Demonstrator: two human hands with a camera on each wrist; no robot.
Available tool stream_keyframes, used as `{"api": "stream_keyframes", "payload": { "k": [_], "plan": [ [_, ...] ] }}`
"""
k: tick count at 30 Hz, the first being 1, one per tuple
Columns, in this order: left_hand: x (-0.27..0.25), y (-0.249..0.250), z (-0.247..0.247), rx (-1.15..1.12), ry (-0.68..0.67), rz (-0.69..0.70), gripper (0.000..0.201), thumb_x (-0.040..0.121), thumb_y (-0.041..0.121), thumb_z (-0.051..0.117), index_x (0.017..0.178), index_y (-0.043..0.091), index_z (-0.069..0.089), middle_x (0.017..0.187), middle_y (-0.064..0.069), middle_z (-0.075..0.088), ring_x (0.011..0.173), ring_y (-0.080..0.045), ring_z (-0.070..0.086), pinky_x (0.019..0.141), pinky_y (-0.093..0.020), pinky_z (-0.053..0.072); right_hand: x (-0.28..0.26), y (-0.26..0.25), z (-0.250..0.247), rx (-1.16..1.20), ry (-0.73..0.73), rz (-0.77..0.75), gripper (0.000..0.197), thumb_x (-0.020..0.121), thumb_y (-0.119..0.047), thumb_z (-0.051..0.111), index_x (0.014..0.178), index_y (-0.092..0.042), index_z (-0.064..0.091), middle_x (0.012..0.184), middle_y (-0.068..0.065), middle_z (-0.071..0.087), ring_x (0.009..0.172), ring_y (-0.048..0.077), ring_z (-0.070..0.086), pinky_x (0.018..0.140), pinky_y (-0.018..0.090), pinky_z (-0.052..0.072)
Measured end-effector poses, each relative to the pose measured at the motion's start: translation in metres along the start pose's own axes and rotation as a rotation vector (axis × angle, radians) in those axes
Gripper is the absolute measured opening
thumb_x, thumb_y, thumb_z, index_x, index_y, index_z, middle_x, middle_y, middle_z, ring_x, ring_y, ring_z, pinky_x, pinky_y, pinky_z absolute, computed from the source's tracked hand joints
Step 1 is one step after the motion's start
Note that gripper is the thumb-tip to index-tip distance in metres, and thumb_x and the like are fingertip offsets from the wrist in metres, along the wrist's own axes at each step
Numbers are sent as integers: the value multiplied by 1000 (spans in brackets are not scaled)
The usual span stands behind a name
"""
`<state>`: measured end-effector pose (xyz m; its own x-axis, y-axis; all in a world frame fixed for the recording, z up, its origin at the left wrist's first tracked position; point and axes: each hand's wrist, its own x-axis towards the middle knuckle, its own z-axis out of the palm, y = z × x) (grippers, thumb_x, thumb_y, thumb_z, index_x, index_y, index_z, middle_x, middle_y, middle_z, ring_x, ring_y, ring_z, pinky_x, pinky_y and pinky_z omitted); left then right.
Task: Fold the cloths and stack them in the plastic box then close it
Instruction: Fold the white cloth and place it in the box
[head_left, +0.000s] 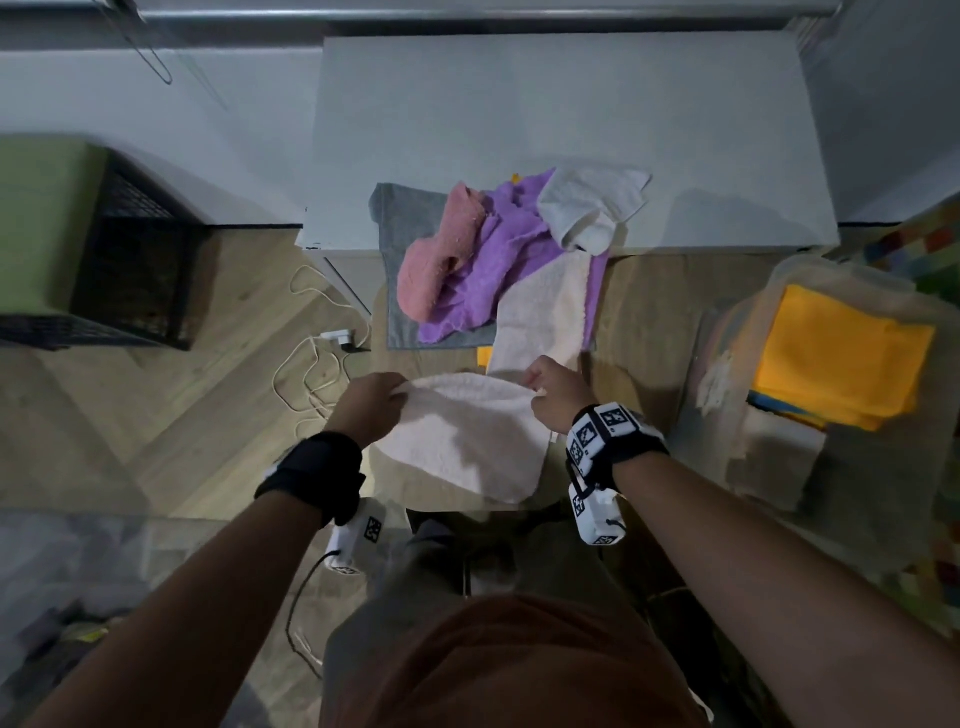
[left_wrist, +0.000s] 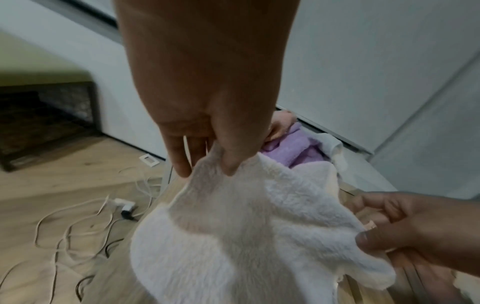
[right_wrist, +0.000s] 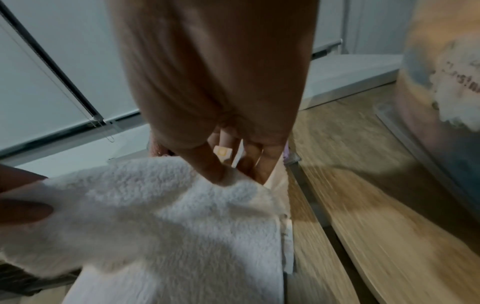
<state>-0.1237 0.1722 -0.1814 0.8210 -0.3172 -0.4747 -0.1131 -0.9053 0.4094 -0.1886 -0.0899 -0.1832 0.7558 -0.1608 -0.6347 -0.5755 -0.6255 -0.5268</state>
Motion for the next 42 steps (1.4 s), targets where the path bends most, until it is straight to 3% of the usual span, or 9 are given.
{"api": "stream_keyframes", "payload": {
  "k": [2,6,13,23,42],
  "plan": [
    [-1,-3,7,-25,69,3,16,84,3,56,91,7,70,86,-16,69,84,-36,63,64,-28,33,0,6,5,0,54,-5,24,88,-2,50,94,-24,57,97,0,62,79,19,57,57,23,40],
    [-2,-7,13,-44,129,42,16,85,4,55,91,10,68,83,-13,70,81,-36,63,63,-31,38,3,13,10,12,75,-39,24,91,-3,50,89,-27,55,95,2,60,81,23,58,65,24,40],
    [3,-6,4,-103,217,47,16,84,6,55,94,13,66,86,-11,71,81,-35,64,65,-35,46,8,14,13,89,82,-60,24,89,-4,49,101,-21,62,108,2,65,94,21,61,72,24,42],
    [17,-5,0,-94,221,53,13,84,7,52,94,15,56,78,-10,65,72,-35,60,59,-29,33,4,12,15,165,88,-37,24,90,-4,51,104,-19,63,111,1,64,94,18,59,74,24,44],
    [20,-4,-1,-75,230,79,12,84,5,52,94,11,56,81,-13,67,76,-38,61,60,-31,37,-4,11,22,175,78,-36,21,89,-4,54,102,-16,63,101,-4,60,93,16,57,75,22,41]
  ]
}}
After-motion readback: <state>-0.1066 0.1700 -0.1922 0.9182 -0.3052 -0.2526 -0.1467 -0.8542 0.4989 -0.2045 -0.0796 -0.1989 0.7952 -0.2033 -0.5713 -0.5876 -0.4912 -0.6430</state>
